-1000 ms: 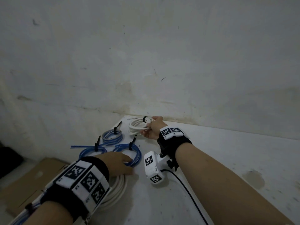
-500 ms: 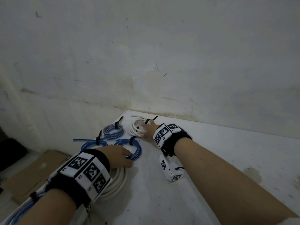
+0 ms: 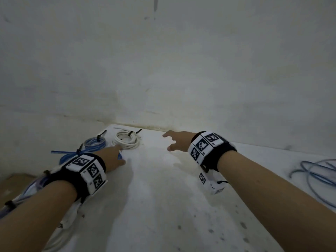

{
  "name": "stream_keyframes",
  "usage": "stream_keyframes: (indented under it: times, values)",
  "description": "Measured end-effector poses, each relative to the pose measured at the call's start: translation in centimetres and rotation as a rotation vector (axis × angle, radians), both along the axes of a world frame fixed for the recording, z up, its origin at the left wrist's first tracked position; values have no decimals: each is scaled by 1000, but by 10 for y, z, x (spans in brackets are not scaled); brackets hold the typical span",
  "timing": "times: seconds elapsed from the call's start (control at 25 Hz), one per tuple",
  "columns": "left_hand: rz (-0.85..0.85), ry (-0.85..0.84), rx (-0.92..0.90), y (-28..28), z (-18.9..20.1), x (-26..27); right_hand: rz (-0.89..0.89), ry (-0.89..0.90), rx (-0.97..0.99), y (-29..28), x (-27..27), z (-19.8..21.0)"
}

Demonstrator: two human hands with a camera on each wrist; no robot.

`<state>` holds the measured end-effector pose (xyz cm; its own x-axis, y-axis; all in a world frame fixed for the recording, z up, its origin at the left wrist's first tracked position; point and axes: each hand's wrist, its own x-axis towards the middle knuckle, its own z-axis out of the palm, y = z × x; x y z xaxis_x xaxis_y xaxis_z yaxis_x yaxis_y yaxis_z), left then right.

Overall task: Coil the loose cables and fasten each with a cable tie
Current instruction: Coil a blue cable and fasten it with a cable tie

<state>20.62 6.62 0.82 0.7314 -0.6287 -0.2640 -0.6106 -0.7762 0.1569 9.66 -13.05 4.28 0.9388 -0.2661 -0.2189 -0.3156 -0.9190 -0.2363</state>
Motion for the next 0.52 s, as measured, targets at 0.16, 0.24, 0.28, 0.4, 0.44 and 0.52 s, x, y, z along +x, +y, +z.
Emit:
stream_keyframes:
  times: [0.16,0.24,0.28,0.4,0.44,0.52]
  values:
    - [-199,-18,-170,-44,14,-69,-255,51,-88,-68,-106,-3]
    - [-313,6,-194,-72,16,-105,-435,171,-222,-110,-163,-17]
    - [-368,23,-199,-88,15,-122,-524,235,-293,-128,-193,-24]
    - [-497,70,-195,-128,8,-165,-608,358,-346,-174,-258,-47]
    - [-535,87,-177,-141,5,-180,-596,383,-325,-179,-275,-51]
    - [-594,120,-130,-160,-1,-203,-600,376,-210,-179,-290,-52]
